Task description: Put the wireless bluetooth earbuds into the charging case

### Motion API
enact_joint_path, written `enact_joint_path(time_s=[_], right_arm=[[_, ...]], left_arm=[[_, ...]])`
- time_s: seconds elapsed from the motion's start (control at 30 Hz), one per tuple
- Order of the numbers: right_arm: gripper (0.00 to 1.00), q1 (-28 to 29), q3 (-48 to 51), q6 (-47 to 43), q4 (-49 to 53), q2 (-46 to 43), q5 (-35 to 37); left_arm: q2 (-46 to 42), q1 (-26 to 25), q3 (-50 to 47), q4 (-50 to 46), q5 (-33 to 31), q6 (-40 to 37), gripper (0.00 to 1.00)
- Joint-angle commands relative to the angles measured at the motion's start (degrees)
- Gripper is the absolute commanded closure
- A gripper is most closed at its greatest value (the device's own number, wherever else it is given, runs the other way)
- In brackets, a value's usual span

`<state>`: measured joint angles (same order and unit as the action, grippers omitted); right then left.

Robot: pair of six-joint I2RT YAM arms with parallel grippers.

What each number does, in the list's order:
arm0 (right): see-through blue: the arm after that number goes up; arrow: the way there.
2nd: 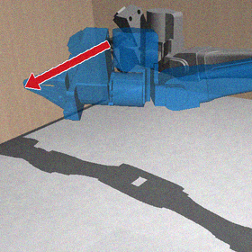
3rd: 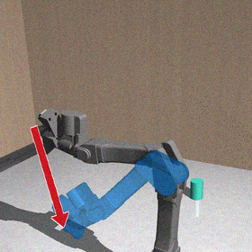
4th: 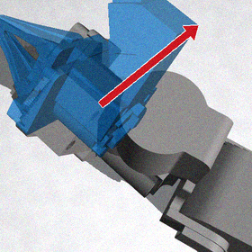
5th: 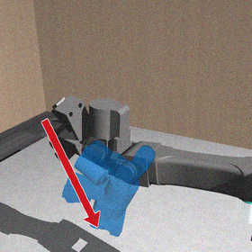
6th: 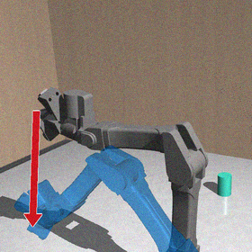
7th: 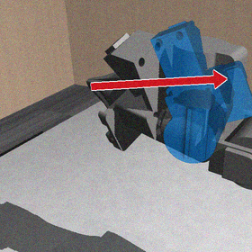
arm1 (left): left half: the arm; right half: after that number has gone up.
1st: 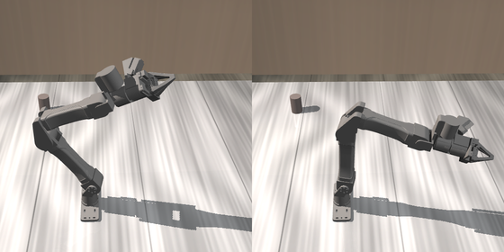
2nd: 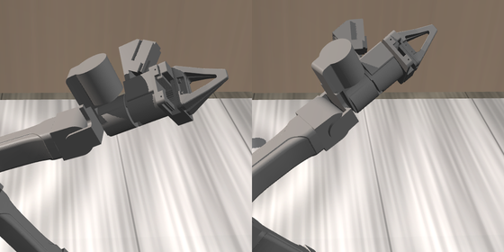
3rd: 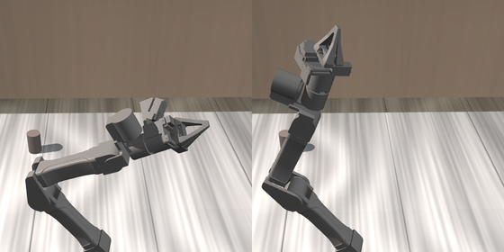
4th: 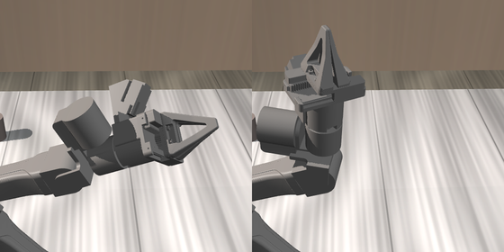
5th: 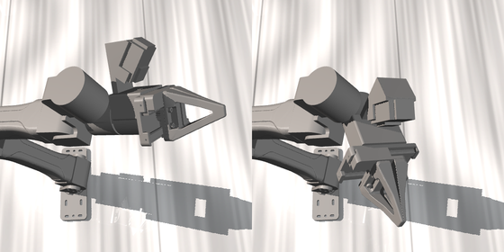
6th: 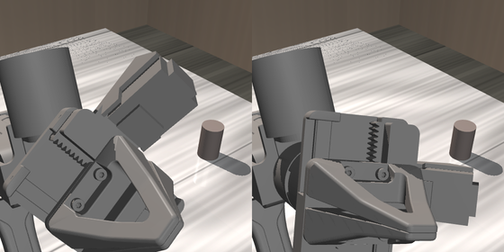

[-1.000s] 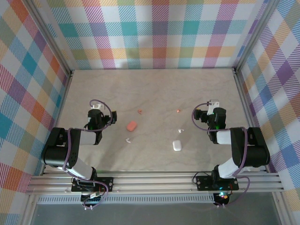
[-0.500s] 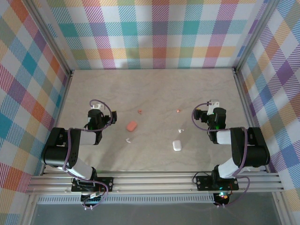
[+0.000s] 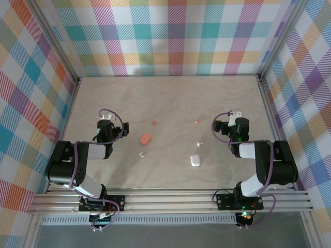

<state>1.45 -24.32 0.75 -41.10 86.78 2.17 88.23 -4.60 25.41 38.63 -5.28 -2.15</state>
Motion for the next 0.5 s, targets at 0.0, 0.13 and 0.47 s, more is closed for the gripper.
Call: enact_joint_path(time_s=[0.0,0.13,0.47], right_arm=[[0.00,-0.27,-6.71,-0.26,12.49,-5.57,-1.01],[0.00,0.00,-13.19,3.93,27.29,-9.79,0.30],[0.05,15.33,-27.17,16.34,73.63,-10.76,4.77]], left_arm=[[-5.19,0.90,5.59,-10.02,-2.38,1.85,0.00],[-7.86,0.90,11.97,-19.87,-0.80,3.96,0.00],[-3.54,-9.64,28.04,-42.50,17.23,8.13,0.13]])
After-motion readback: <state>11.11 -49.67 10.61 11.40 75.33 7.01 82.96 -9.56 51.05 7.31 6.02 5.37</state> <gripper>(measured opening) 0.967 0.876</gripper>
